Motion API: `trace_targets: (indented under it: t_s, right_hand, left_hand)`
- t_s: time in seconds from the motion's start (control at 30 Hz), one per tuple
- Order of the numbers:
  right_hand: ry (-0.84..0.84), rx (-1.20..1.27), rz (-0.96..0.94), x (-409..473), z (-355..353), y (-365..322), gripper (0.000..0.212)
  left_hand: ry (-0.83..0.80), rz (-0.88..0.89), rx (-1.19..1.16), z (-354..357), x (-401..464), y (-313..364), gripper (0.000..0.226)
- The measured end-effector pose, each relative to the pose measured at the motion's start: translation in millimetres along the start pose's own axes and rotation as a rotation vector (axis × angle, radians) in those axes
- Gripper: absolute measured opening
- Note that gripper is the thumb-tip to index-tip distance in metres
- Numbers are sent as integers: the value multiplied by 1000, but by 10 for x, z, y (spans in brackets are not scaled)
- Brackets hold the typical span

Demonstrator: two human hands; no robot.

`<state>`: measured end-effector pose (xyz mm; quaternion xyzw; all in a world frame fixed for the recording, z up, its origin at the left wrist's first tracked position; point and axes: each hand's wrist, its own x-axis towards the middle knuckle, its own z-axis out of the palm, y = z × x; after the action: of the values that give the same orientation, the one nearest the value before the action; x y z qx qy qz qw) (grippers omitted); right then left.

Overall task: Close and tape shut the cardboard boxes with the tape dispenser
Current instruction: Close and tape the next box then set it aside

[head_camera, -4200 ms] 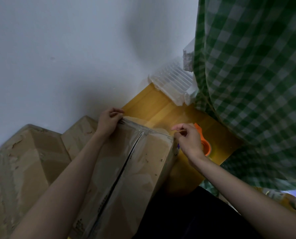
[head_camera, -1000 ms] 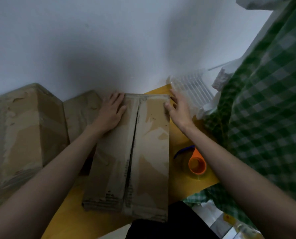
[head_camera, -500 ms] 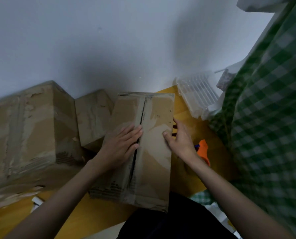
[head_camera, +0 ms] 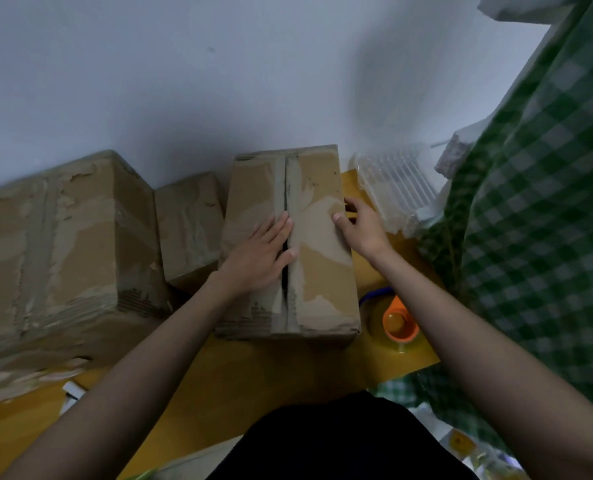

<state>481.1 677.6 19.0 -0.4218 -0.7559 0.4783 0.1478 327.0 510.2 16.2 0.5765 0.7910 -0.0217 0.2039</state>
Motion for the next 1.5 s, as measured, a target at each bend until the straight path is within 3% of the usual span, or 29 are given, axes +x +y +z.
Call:
trace_targets:
  t_s: [0.13, 0.23, 0.33, 0.43, 0.63, 0.7, 0.8, 0.87, 1.03, 1.17, 1.23, 1.3, 1.4, 1.5]
  right_hand:
    - [1, -44, -36, -234, -124, 148, 44]
    - [62, -78, -18, -553, -213, 428, 27]
    - [132, -113, 100, -821, -263, 809, 16]
    - [48, -206, 266, -1013, -282, 1202, 11]
    - [-189, -361, 480, -1173, -191, 1665, 36]
    - [-195, -355, 449, -1161, -77, 1681, 60]
    - [-52, -260, 395, -1078, 138, 1768, 107]
    - [25, -177, 468, -1026, 231, 1768, 108]
    - [119, 53, 846, -739, 410, 1685, 86]
    - [103, -87, 1102, -339, 609, 1968, 119]
    - [181, -97, 1187, -231, 704, 2015, 123]
    - [287, -55, 1249, -145, 782, 2009, 113]
    - [387, -87, 1271, -90, 890, 2131, 69]
    - [441, -61, 1183, -226, 902, 2162, 55]
  left_hand:
    - [-11, 102, 36, 48, -243, 104, 71]
    - [-34, 186, 31, 196, -656, 220, 73]
    - [-35, 246, 42, 372, -952, 312, 78]
    - [20, 252, 92, 501, -1044, 352, 80]
    - [115, 199, 127, 632, -965, 392, 69]
    - [133, 188, 127, 621, -889, 416, 70]
    - [151, 166, 119, 582, -745, 414, 70]
    - [156, 161, 117, 558, -665, 385, 69]
    - [148, 171, 131, 511, -579, 240, 68]
    - [138, 177, 134, 499, -572, 218, 70]
    - [148, 176, 127, 507, -580, 220, 71]
    - [155, 177, 119, 519, -580, 204, 71]
    - [159, 175, 124, 535, -566, 177, 70]
    - [141, 177, 106, 529, -567, 180, 70]
